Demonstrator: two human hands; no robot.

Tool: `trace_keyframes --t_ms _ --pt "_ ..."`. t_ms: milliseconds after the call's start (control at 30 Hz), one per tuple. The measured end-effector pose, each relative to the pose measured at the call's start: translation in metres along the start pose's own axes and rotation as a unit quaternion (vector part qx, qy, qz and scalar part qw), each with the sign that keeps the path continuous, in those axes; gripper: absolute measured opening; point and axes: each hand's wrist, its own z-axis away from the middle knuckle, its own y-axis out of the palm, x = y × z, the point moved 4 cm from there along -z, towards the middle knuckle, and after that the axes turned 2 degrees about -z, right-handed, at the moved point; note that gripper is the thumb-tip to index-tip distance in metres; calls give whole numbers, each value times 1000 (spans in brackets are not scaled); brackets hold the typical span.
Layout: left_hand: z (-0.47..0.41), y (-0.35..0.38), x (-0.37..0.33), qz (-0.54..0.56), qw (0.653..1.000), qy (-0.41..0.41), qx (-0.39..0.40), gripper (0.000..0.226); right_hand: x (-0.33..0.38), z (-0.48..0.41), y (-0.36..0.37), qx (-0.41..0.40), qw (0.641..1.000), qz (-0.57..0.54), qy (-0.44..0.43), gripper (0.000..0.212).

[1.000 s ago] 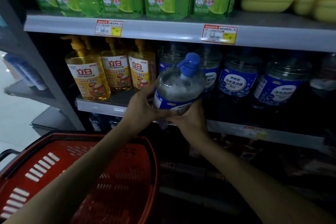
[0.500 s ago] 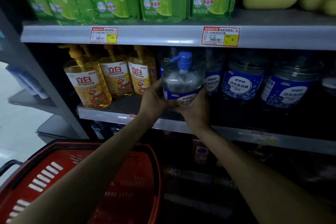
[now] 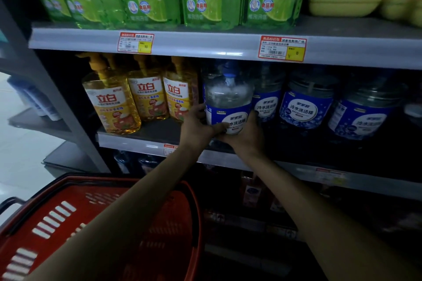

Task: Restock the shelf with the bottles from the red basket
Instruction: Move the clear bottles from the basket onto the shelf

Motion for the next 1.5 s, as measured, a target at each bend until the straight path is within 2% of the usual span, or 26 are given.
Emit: trace_keyframes --t_ms 167,267,367,500,667,800,933,1000,1133,1233,1367,1500 --pt "8 -3 -1 -25 999 13 37 68 2 9 -5 12 1000 -11 9 107" --pt "13 -10 0 -50 996 7 72 48 1 14 -8 22 1000 9 16 98" --pt "22 -23 -1 -71 993 -16 90 40 4 21 -13 35 998 38 40 82" --pt "43 -46 -5 -142 982 -10 124 65 17 39 -16 46 997 43 35 70" --pt "70 -85 -1 -255 958 6 128 56 40 77 -5 101 989 103 -12 69" --pt "94 -123 8 -311 941 4 132 60 54 103 12 163 969 170 -76 78" --pt "122 -158 14 -373 916 14 147 64 55 122 35 211 940 225 -143 81" --pt "135 -177 22 -429 892 10 143 69 52 128 47 239 921 258 -167 85" --pt "156 -211 48 -496 857 16 137 77 34 135 75 323 861 356 -166 107" --pt "168 -232 65 -533 835 23 132 80 27 146 87 362 808 423 -196 102" --pt "187 -257 98 -557 820 -10 129 90 9 159 100 419 767 446 -192 97" --pt "218 -283 141 -602 784 -57 138 95 -25 170 109 452 728 470 -212 96"
